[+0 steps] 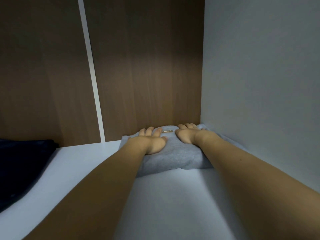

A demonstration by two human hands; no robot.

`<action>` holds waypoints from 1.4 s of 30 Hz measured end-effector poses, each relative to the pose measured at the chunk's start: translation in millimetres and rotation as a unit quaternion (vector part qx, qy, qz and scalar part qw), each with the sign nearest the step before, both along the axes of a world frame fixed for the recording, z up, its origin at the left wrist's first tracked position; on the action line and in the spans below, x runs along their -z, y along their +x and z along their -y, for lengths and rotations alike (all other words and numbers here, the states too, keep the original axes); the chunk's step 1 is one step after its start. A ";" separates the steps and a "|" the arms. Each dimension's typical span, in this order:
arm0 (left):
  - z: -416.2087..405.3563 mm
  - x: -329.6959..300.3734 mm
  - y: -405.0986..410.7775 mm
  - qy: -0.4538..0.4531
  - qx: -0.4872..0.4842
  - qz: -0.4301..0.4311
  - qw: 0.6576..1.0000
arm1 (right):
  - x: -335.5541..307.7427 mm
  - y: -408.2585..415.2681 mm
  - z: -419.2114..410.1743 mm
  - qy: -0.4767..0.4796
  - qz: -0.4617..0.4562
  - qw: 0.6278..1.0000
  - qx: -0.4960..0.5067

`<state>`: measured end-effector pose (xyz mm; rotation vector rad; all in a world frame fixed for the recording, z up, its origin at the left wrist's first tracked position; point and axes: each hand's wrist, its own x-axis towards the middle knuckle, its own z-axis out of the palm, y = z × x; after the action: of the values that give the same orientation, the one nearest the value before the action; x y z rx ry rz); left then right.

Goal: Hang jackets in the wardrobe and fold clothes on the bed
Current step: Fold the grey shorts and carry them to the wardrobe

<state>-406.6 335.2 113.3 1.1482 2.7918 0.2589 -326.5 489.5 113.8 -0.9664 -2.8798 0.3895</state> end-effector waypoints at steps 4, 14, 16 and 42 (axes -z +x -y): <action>0.0 -0.6 -2.9 0.005 0.008 0.013 1.000 | 0.0 1.4 0.0 0.002 -0.006 1.000 -0.015; -0.3 1.8 -1.1 0.021 0.009 0.003 1.000 | -7.2 8.7 10.1 0.017 -0.019 1.000 0.003; 6.8 -1.0 11.6 0.034 0.004 -0.036 0.999 | -14.3 18.7 22.2 0.050 -0.040 0.998 0.001; 528.9 -69.2 214.9 0.024 -0.209 -0.396 0.894 | -60.4 164.2 488.4 0.053 -0.244 0.901 -0.355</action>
<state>-191.7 -193.6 182.5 0.7401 3.7635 -0.1618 -162.3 1.1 174.2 0.2252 -2.6193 0.4257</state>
